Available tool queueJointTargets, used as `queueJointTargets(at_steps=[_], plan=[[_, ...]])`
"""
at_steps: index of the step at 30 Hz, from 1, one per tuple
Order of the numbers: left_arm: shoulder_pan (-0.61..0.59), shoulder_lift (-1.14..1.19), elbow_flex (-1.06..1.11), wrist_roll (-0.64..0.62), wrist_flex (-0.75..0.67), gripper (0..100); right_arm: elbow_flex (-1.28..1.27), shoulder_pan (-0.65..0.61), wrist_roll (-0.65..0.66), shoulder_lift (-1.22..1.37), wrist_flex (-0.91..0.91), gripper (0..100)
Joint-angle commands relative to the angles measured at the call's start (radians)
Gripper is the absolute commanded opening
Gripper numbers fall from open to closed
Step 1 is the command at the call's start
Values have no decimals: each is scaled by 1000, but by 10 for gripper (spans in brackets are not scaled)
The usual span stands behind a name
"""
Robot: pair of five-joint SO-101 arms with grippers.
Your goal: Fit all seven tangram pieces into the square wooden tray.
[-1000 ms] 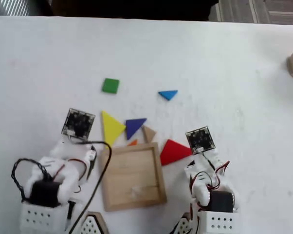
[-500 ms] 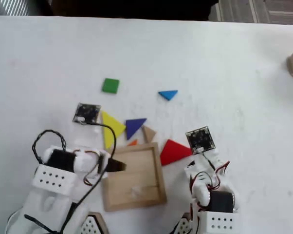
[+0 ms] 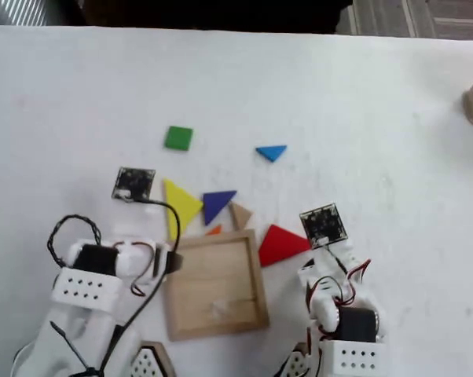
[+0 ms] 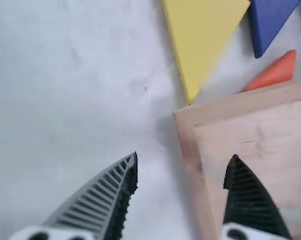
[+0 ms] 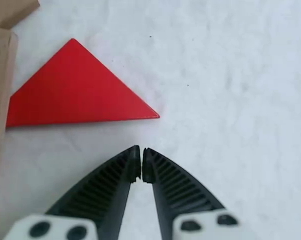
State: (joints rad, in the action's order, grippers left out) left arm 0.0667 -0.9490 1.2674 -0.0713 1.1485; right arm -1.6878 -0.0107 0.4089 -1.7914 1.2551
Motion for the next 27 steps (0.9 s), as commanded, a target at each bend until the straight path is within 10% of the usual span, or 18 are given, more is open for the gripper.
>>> queueJointTargets(at_steps=[1, 18, 24, 27], plan=[[-10, 5, -6, 8, -23, 282, -2, 7, 0, -8, -16, 18], [-7, 446, -74, 6, -253, 277, -2, 8, 0, -8, -16, 18], [-12, 449, -78, 11, -287, 7, -2, 8, 0, -8, -16, 18], [-15, 452, -74, 11, -295, 68, -2, 8, 0, -8, -16, 18]])
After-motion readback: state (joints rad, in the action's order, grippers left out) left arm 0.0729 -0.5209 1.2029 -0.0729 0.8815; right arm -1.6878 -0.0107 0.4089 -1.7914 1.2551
